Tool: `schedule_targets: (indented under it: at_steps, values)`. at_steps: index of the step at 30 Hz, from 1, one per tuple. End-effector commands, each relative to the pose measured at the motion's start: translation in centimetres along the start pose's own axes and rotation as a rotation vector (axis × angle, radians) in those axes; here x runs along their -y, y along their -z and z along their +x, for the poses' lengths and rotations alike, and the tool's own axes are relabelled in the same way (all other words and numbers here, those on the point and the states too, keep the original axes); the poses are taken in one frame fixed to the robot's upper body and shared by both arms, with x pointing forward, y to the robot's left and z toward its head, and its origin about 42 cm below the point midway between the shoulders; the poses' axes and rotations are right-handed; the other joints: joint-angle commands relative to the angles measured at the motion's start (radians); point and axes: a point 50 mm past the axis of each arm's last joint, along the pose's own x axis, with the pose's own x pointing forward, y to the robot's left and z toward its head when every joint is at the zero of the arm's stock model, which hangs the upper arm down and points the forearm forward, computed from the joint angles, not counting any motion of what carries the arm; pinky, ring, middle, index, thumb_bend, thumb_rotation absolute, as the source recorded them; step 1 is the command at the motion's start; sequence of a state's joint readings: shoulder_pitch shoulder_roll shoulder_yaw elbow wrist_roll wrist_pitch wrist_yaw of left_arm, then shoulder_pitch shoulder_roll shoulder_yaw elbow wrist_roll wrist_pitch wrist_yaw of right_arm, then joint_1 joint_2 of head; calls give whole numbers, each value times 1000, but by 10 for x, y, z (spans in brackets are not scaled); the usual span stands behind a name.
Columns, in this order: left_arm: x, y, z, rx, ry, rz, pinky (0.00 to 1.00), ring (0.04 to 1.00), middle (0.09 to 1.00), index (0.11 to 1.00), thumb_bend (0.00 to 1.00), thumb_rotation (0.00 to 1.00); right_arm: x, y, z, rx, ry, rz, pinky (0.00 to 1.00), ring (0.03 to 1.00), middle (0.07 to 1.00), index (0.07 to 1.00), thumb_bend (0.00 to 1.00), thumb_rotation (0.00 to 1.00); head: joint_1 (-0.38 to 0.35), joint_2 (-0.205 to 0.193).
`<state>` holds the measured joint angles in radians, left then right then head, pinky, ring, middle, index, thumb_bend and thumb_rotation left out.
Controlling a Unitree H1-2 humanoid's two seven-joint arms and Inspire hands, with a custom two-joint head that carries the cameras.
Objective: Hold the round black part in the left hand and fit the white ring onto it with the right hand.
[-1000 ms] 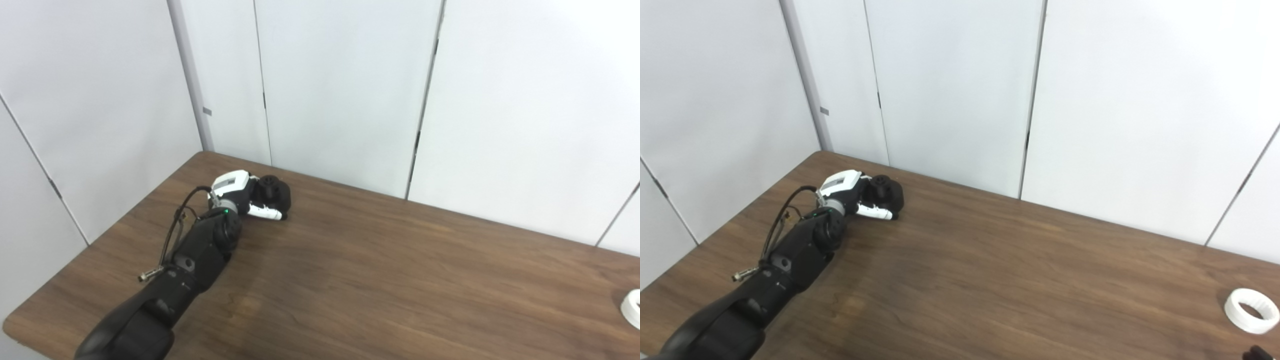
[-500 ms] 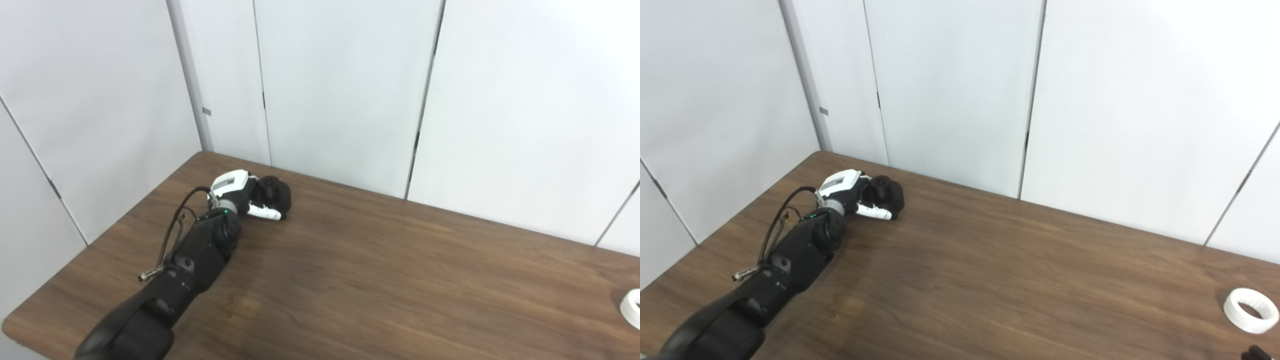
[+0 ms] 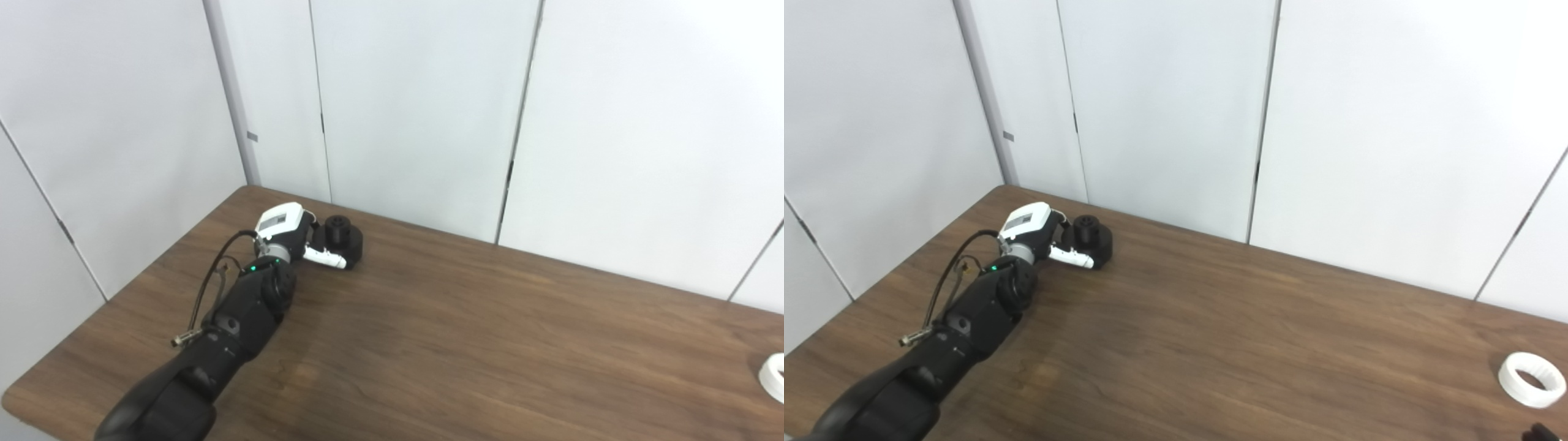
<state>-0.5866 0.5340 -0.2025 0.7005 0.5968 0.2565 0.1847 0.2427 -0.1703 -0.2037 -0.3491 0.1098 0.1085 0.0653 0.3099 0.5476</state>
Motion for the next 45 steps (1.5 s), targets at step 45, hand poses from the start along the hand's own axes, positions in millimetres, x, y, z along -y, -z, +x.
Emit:
schedule_targets:
  at_steps: [45]
  values:
    - [-33, -67, -131, 429, 87, -258, 1000, 921, 813, 486, 518, 66, -22, -28, 4, 88, -44, -16, 1000, 998, 995, 990, 590, 1000, -188, 105]
